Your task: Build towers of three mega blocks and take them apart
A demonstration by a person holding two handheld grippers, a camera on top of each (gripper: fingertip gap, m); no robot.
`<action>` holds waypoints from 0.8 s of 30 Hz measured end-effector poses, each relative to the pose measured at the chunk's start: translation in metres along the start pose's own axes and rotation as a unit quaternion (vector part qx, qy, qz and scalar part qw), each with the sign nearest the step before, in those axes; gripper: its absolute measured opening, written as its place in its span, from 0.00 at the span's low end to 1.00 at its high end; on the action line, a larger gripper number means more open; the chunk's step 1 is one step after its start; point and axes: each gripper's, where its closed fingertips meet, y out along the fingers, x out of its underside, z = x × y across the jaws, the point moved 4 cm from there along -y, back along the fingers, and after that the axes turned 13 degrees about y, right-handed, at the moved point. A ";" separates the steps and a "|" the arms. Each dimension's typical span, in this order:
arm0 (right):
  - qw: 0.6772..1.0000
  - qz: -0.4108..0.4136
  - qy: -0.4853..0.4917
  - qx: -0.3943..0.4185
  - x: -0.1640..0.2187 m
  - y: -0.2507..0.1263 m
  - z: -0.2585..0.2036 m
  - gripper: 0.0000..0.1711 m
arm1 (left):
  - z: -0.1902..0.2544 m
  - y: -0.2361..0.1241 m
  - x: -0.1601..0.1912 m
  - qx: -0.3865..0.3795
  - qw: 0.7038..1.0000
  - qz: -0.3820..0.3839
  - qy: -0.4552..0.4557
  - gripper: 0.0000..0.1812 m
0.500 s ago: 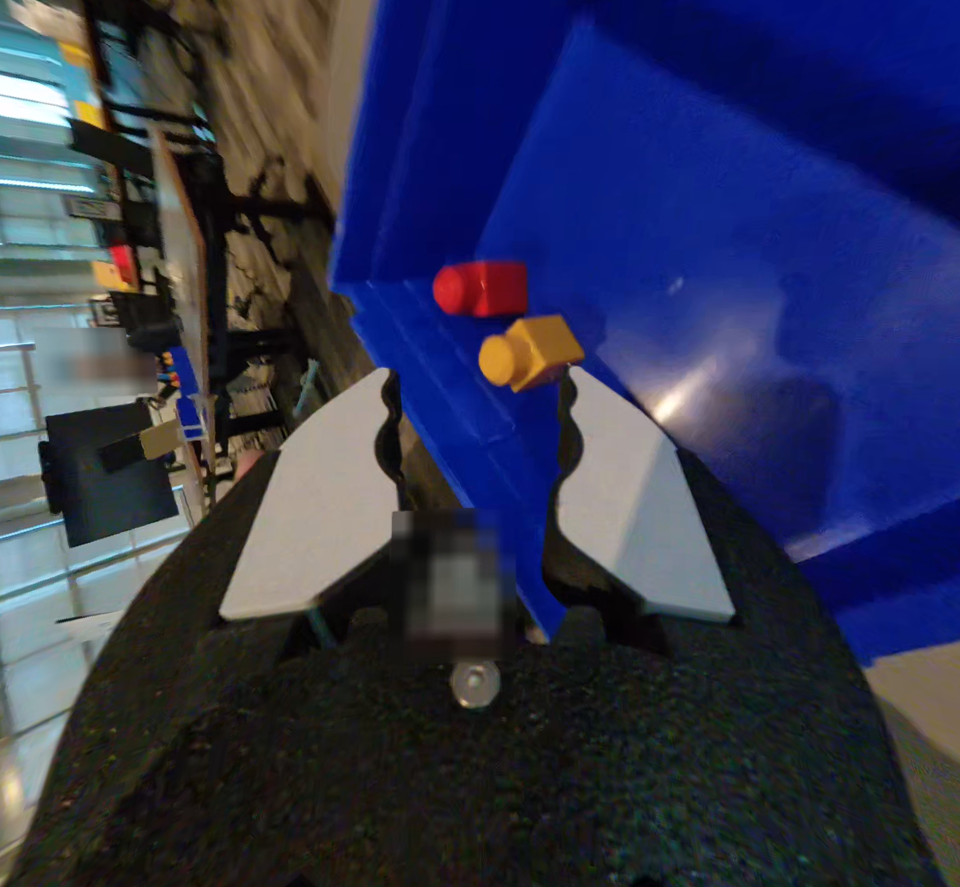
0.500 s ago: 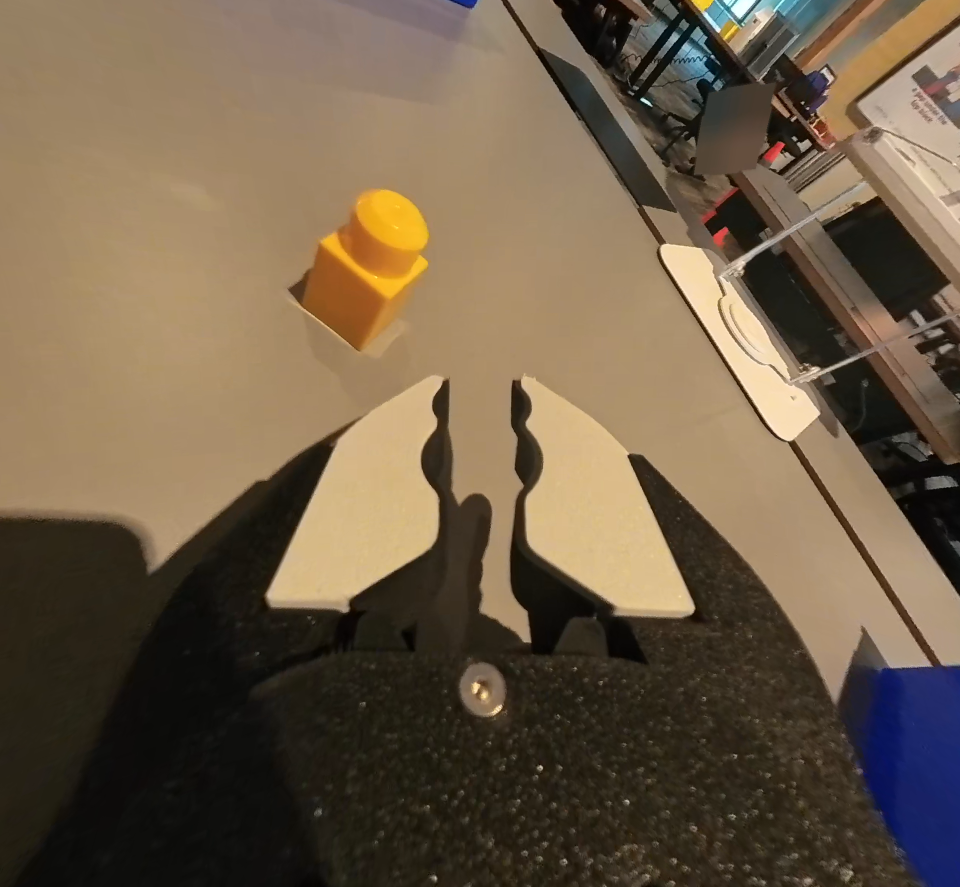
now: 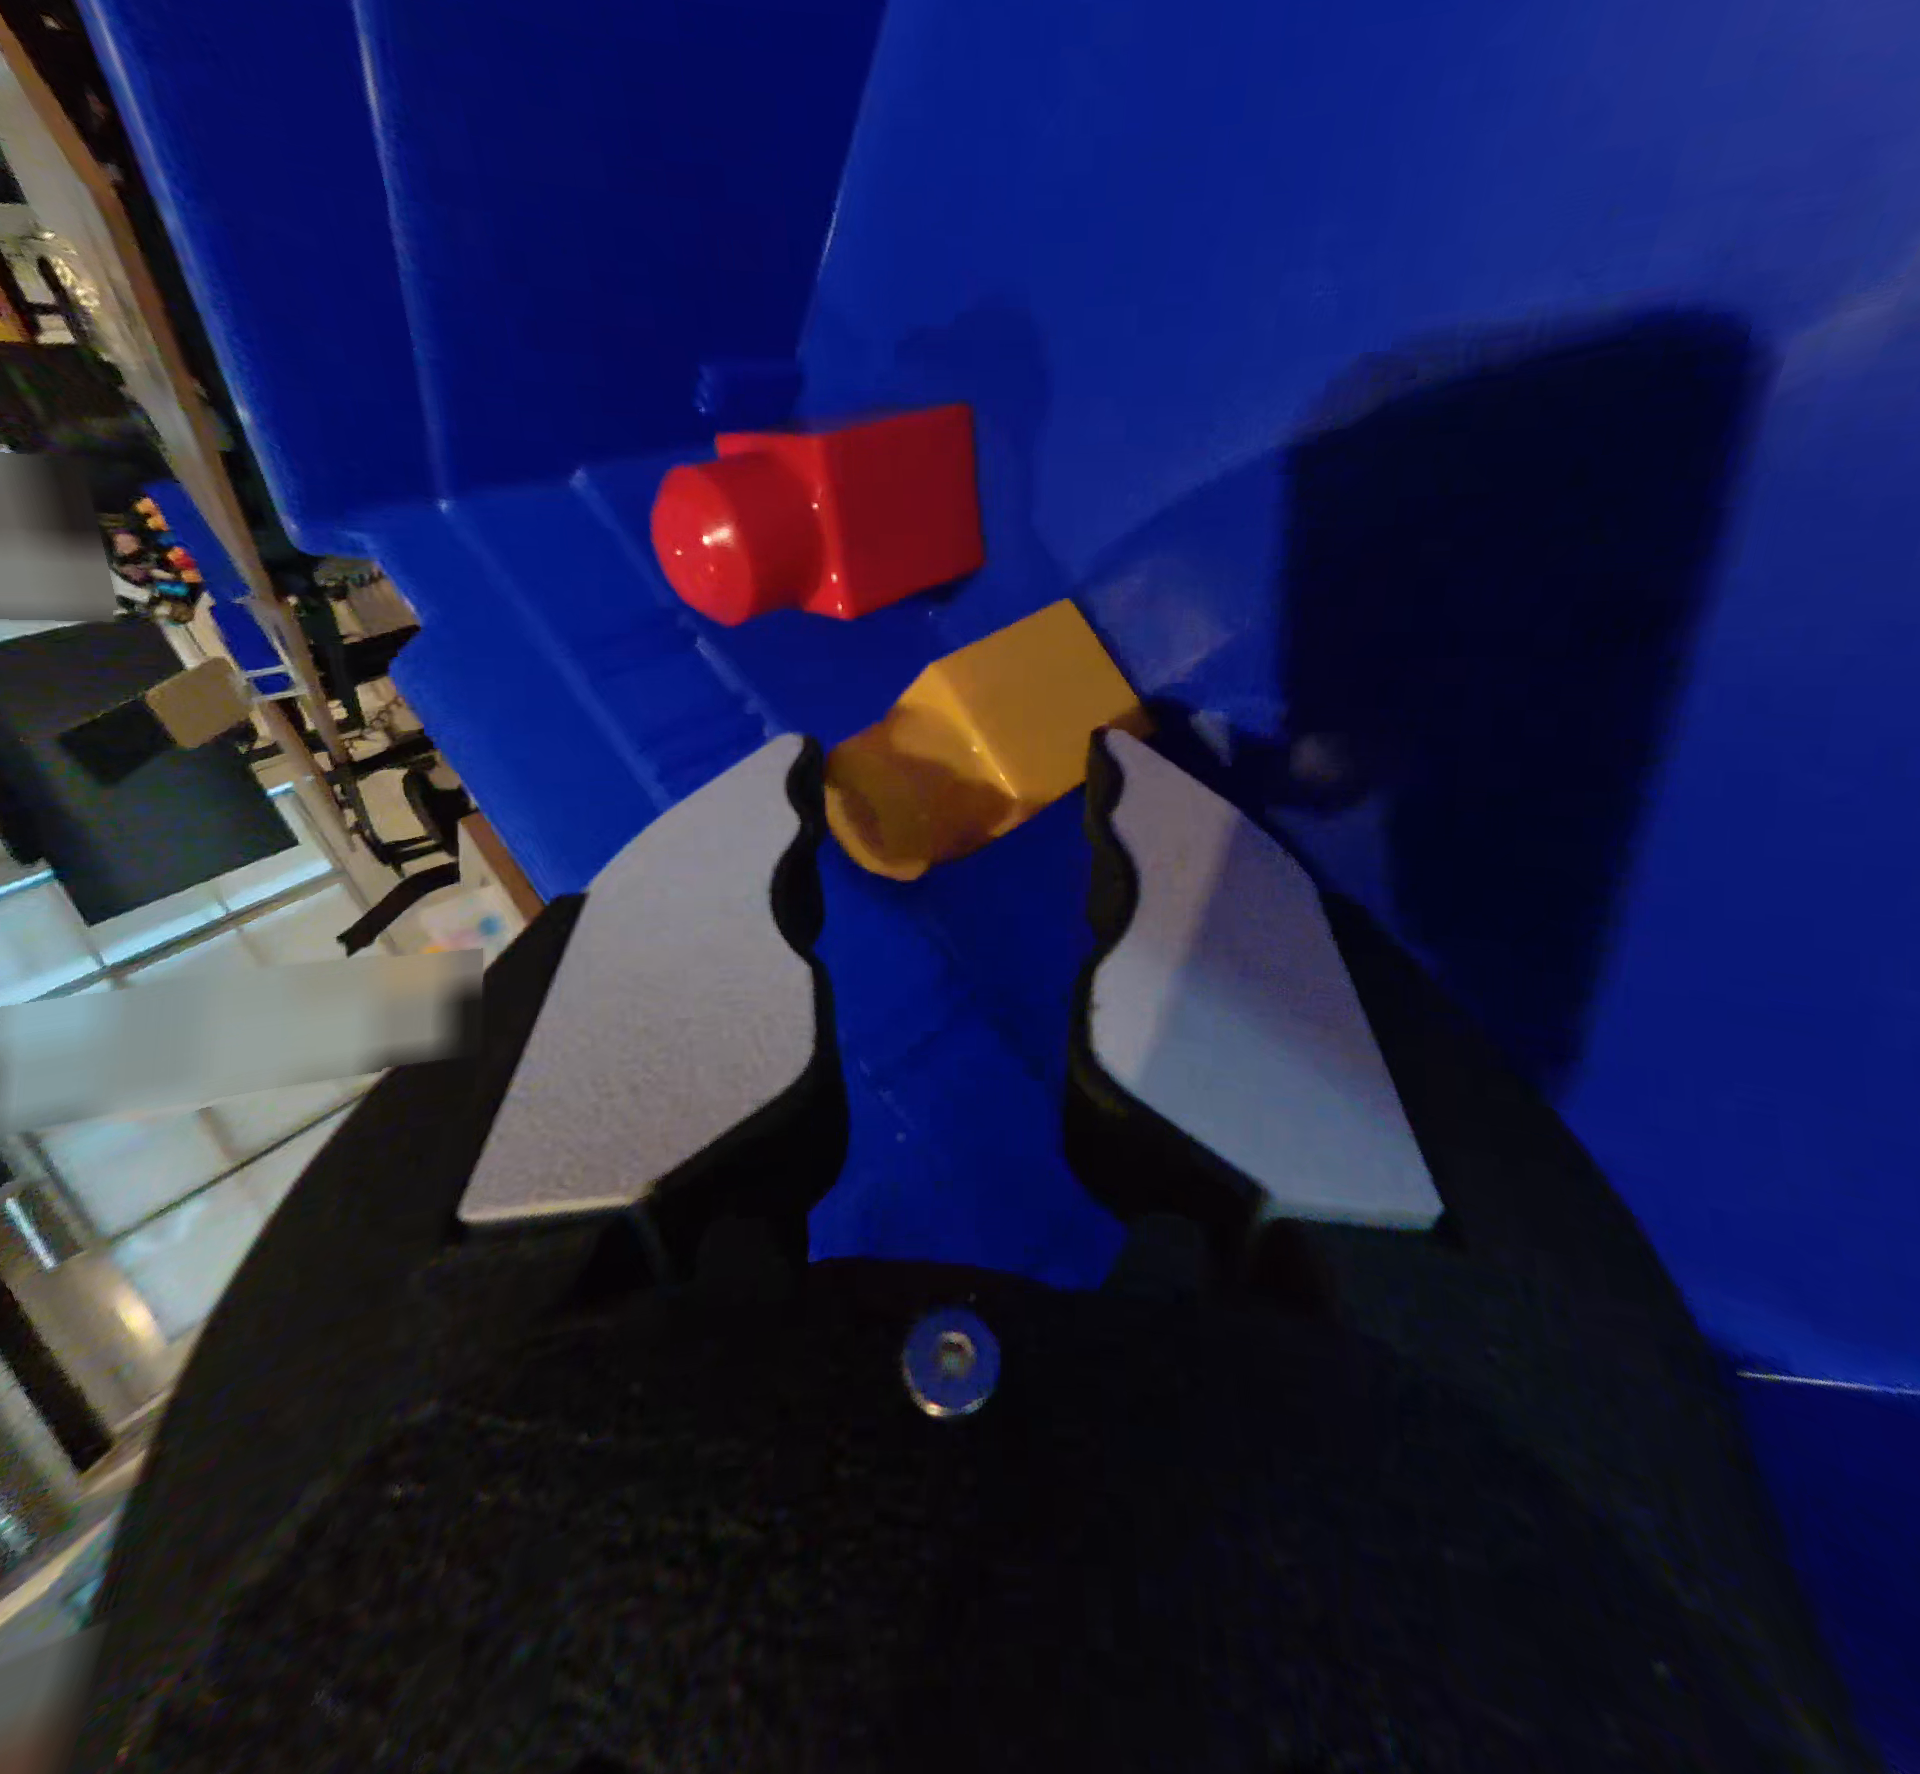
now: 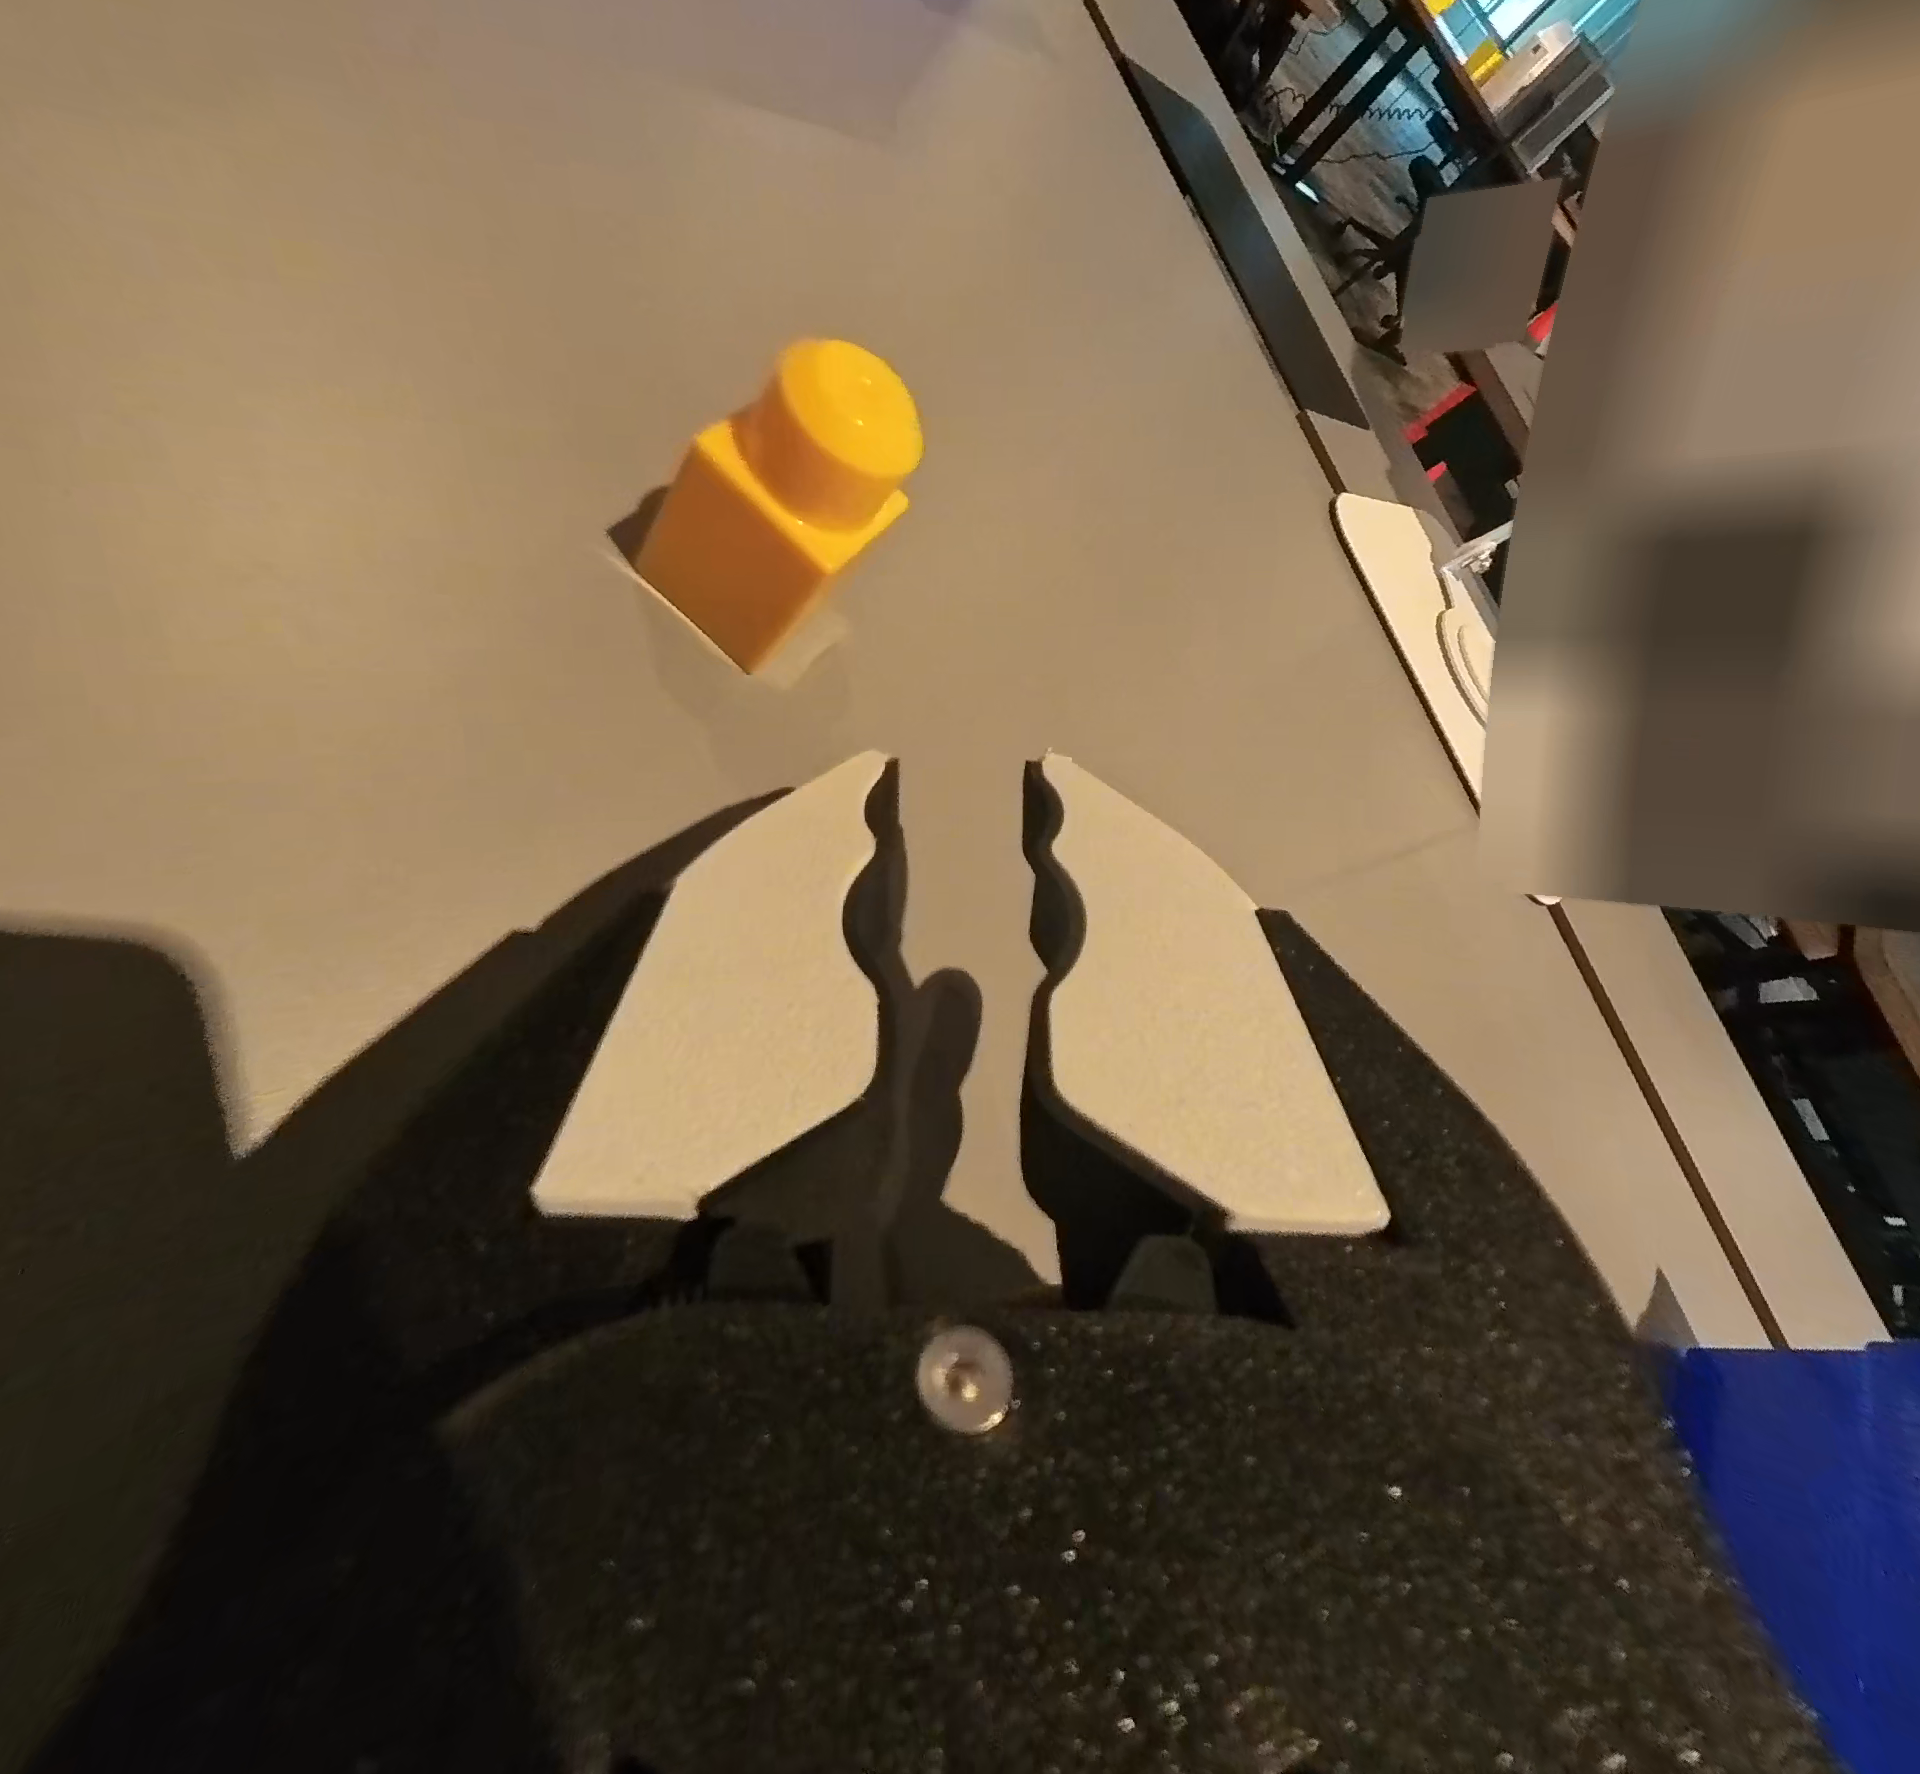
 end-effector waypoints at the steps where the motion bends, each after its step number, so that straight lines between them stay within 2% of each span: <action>1: 1.000 0.000 -0.002 -0.001 0.000 0.000 0.000 0.13 | 0.000 -0.002 -0.001 0.000 1.000 -0.009 -0.007 0.25; 3: 1.000 -0.001 -0.004 -0.002 0.000 0.000 -0.001 0.13 | 0.002 -0.012 -0.002 0.024 0.999 -0.016 -0.027 0.18; 6: 1.000 -0.001 -0.008 -0.003 0.000 0.000 -0.002 0.13 | -0.001 -0.038 -0.011 0.052 0.995 0.038 -0.079 0.07; 8: 1.000 -0.001 -0.009 -0.004 0.000 0.000 -0.003 0.13 | -0.006 -0.061 -0.016 0.043 0.991 0.076 -0.098 0.00; 9: 1.000 -0.002 -0.010 -0.005 0.000 0.000 -0.003 0.13 | -0.009 -0.073 -0.019 0.032 0.991 0.091 -0.096 0.00; 12: 1.000 -0.004 -0.013 -0.005 0.000 0.000 -0.003 0.13 | -0.015 -0.096 -0.021 0.014 0.989 0.116 -0.093 0.00; 14: 1.000 -0.004 -0.016 -0.005 0.000 0.000 -0.004 0.14 | -0.005 -0.098 -0.015 0.056 0.988 0.100 -0.105 0.00; 15: 1.000 -0.004 -0.018 -0.005 0.000 0.000 -0.004 0.14 | 0.003 -0.094 -0.009 0.085 0.987 0.080 -0.111 0.10; 18: 1.000 -0.008 -0.023 -0.007 0.001 0.001 -0.006 0.14 | 0.026 -0.072 0.011 0.137 0.986 0.006 -0.091 0.24; 20: 1.000 -0.011 -0.027 -0.008 0.001 0.001 -0.006 0.14 | 0.038 -0.056 0.018 0.158 0.984 -0.017 -0.087 0.33; 22: 0.999 -0.011 -0.029 -0.008 0.002 0.001 -0.007 0.14 | 0.051 -0.042 0.019 0.184 0.979 -0.023 -0.086 0.26; 24: 1.000 -0.012 -0.027 -0.007 0.002 0.002 -0.006 0.14 | 0.062 -0.030 0.021 0.192 0.977 -0.044 -0.076 0.24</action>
